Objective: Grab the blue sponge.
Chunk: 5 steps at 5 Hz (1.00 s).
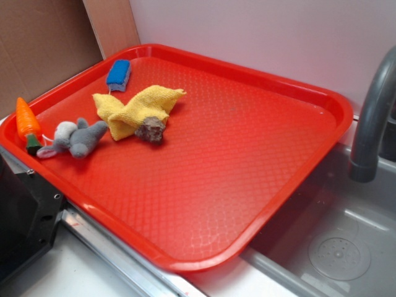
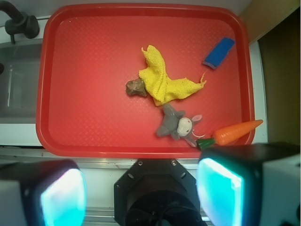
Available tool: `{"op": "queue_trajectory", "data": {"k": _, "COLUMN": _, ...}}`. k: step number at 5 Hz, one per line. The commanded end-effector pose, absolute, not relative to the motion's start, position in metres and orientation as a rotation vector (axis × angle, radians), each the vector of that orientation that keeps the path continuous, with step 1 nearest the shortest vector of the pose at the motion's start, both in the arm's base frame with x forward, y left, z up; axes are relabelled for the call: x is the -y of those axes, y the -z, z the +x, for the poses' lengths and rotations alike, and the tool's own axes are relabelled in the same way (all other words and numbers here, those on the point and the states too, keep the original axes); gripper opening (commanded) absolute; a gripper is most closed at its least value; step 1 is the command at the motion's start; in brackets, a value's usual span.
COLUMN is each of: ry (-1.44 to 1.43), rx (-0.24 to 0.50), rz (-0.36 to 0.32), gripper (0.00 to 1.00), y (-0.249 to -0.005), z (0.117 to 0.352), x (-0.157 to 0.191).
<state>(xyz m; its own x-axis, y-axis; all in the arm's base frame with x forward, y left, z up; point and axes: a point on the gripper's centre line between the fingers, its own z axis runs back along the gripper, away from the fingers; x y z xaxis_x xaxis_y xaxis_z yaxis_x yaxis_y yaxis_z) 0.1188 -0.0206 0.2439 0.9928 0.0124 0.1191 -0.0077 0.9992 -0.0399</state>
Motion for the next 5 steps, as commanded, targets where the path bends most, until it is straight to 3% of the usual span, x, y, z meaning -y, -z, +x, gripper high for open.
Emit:
{"op": "queue_trajectory", "data": {"k": 1, "ry": -0.01, "rx": 0.12, "rz": -0.039, "gripper": 1.0, "y": -0.244, "z": 0.119, "x": 0.021}}
{"op": "queue_trajectory", "data": {"k": 3, "ry": -0.319, "rx": 0.153, "rz": -0.095, "gripper": 1.0, "y": -0.233, "z": 0.139, "x": -0.012}}
{"op": "queue_trajectory", "data": {"k": 5, "ry": -0.495, "rx": 0.264, "rz": -0.092, "gripper": 1.0, "y": -0.21, "z": 0.164, "x": -0.057}}
